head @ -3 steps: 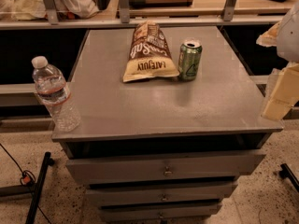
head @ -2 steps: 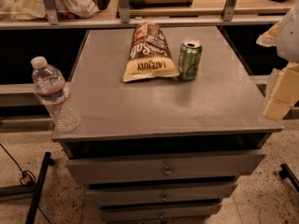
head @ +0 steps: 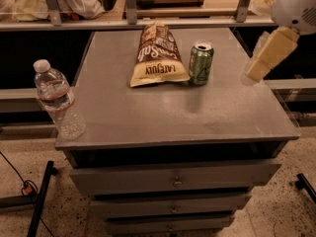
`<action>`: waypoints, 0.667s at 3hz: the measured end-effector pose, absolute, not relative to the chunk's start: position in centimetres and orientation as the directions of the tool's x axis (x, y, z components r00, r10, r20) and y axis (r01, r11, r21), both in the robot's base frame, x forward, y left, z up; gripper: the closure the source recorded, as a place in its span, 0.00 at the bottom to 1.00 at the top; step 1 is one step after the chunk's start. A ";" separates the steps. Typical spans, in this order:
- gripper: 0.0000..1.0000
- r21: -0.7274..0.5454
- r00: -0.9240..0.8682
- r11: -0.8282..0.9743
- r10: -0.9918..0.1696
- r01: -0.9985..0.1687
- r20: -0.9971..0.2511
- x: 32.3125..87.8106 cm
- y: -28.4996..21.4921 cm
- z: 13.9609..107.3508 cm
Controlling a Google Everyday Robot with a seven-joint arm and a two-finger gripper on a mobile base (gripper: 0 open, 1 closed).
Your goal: Move brown chip bag near water bottle
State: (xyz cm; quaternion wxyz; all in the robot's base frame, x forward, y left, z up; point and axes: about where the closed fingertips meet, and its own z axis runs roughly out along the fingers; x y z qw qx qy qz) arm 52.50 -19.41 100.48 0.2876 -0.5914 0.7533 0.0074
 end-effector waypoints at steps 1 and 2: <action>0.00 -0.332 -0.113 0.346 -0.823 -0.878 -0.557 58.8 -16.8 102.9; 0.00 -0.336 -0.095 0.373 -0.780 -0.865 -0.619 64.1 -12.7 104.4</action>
Offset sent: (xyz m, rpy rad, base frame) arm 0.1896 0.1226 0.0639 0.2818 -0.1300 -0.0107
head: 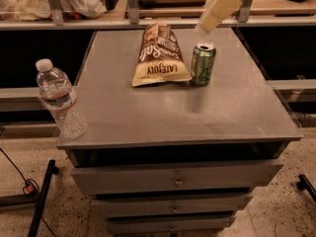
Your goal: Move brown chip bag near water bottle
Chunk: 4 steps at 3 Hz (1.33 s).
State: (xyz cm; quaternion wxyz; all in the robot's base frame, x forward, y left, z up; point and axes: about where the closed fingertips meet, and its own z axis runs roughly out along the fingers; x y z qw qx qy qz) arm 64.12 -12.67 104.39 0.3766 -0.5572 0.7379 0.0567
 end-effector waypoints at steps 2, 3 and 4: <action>0.00 -0.375 -0.146 0.417 -0.805 -0.828 -0.575 73.1 -5.5 100.8; 0.00 -0.367 -0.225 0.443 -0.833 -0.818 -0.505 75.9 -4.6 96.3; 0.00 -0.325 -0.288 0.458 -0.843 -0.828 -0.455 76.6 -4.5 91.8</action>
Offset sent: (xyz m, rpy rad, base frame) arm 0.1456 0.1000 -0.0802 -0.1840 -0.0183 -0.1993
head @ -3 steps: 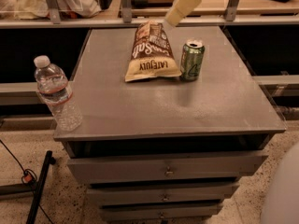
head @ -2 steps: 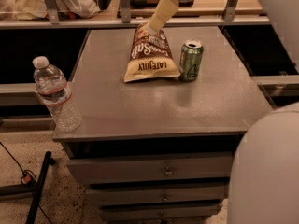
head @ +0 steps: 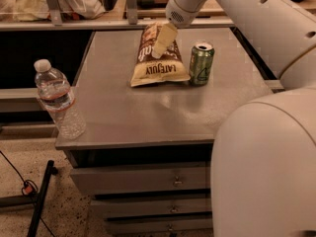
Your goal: Move brown chip bag near water bottle
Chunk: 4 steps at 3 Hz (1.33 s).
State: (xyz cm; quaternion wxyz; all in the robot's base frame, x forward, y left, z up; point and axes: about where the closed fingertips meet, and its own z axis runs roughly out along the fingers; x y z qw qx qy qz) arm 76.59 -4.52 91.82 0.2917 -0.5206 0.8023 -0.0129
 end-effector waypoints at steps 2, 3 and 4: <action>0.18 -0.158 -0.300 0.390 -0.863 -0.907 -0.406 74.3 -3.0 84.5; 0.41 -0.111 -0.283 0.350 -0.876 -0.930 -0.391 72.8 -2.0 83.4; 0.64 -0.111 -0.283 0.350 -0.876 -0.930 -0.391 72.8 -2.0 83.7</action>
Offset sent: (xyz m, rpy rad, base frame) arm -0.0450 0.0271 -0.1029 0.0112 0.2839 0.1610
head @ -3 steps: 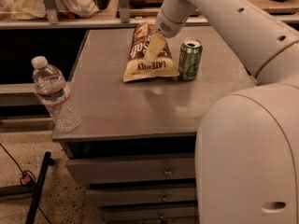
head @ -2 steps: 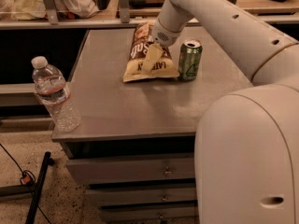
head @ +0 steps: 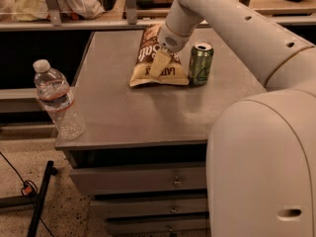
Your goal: Move brown chip bag near water bottle
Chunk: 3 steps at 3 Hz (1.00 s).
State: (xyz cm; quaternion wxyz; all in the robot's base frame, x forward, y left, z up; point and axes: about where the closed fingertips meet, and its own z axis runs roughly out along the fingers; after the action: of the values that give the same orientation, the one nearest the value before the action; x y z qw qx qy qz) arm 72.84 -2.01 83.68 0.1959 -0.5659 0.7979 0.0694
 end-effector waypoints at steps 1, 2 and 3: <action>0.88 -0.111 -0.283 0.350 -0.876 -0.930 -0.391 72.8 -2.0 84.0; 1.00 -0.111 -0.283 0.350 -0.876 -0.930 -0.391 72.8 -2.0 84.0; 1.00 -0.178 -0.198 0.290 -0.892 -0.941 -0.406 70.8 -3.2 85.8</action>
Offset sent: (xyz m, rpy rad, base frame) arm -0.0841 -0.0757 0.1150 0.1021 -0.3507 0.2444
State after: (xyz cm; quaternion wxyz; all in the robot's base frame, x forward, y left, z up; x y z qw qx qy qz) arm 70.78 -3.15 85.81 0.2210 -0.5935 0.7720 0.0547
